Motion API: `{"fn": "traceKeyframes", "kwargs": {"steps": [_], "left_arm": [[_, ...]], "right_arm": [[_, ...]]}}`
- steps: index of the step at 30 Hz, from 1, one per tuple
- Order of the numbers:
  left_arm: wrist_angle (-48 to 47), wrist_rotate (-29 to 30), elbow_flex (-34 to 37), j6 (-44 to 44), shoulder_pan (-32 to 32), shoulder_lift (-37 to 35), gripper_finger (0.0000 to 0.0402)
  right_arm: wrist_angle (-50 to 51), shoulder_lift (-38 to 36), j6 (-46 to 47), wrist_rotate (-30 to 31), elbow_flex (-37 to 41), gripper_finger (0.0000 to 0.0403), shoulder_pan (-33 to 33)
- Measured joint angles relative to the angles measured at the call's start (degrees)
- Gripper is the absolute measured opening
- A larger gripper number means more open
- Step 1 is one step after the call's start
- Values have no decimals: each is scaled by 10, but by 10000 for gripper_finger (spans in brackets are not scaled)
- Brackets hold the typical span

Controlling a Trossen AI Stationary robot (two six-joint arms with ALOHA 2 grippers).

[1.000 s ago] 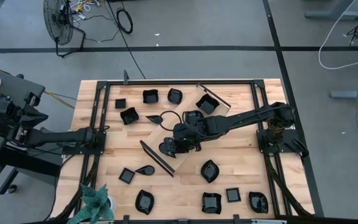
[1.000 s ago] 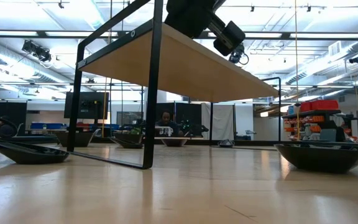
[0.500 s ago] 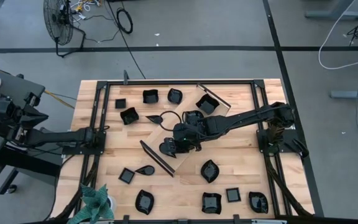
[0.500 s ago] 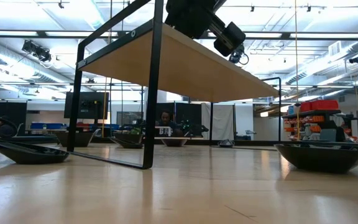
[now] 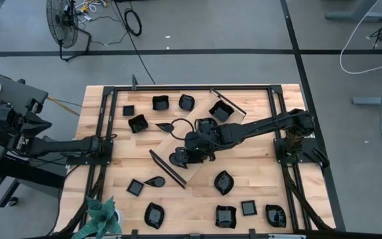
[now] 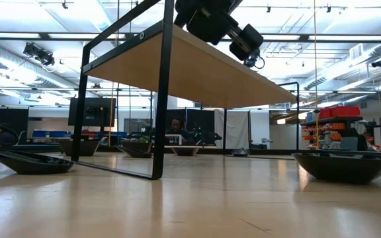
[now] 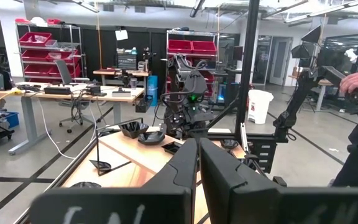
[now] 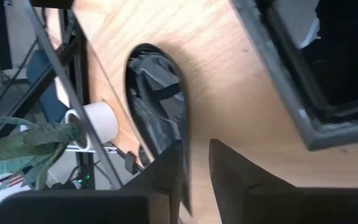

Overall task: Pick & Place Mini shaped plates
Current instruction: Stack the black leaf shaped bowl on top of the black leaf shaped bowl on the shelf

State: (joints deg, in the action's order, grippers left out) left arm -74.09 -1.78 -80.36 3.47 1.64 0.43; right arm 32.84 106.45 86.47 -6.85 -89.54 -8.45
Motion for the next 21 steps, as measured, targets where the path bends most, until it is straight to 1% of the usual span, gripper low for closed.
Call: {"fn": "traceKeyframes", "kwargs": {"steps": [5,12,17,21], "left_arm": [[0,0,0,0,0,0,25],[0,0,0,0,0,0,25],[0,0,0,0,0,0,25],[0,0,0,0,0,0,25]], "right_arm": [[31,-10,-28,1,0,101,0],[33,-47,-80,37,0,124,-1],[25,-73,-114,49,0,135,-1],[26,-104,-164,67,0,139,-1]]}}
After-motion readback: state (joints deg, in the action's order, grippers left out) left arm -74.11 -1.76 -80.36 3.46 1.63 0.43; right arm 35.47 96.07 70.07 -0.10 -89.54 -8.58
